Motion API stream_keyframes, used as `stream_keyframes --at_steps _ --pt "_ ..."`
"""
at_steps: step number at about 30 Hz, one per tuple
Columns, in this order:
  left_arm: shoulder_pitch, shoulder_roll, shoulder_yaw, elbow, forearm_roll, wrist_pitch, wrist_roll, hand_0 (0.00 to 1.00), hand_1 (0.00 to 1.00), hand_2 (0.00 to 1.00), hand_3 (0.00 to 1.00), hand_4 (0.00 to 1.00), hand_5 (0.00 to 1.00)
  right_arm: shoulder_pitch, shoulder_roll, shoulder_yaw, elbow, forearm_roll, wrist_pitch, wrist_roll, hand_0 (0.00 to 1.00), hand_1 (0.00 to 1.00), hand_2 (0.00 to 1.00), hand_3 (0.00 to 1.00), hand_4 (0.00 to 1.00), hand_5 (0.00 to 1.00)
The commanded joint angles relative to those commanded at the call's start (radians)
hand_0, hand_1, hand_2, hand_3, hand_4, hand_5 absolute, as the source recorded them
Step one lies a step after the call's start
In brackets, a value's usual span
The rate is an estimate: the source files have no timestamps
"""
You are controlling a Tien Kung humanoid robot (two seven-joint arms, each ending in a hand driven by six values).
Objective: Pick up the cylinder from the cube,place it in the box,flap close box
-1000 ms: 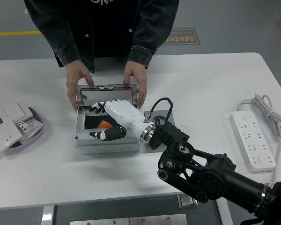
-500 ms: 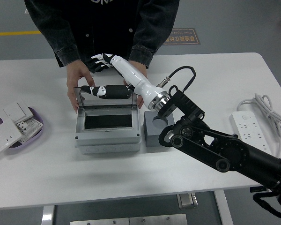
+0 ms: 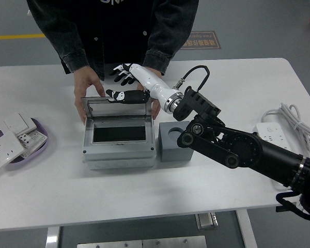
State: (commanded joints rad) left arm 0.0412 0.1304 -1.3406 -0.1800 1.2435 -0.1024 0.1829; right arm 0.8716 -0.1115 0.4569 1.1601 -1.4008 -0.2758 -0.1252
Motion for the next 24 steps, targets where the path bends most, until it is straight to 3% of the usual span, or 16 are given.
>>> stream_keyframes --at_steps 15,24 --pt "-0.003 -0.001 0.009 0.0 -0.007 -0.001 -0.008 0.637 0.665 0.589 0.639 0.707 0.286 0.006 -0.093 -0.113 0.167 -0.029 0.019 -0.035 0.625 0.592 0.644 0.704 0.712 0.382" --pt "-0.001 0.002 0.062 0.0 -0.058 -0.001 -0.03 0.637 0.665 0.589 0.639 0.708 0.287 -0.014 -0.151 -0.167 0.264 0.021 0.002 -0.023 0.612 0.589 0.643 0.704 0.708 0.384"
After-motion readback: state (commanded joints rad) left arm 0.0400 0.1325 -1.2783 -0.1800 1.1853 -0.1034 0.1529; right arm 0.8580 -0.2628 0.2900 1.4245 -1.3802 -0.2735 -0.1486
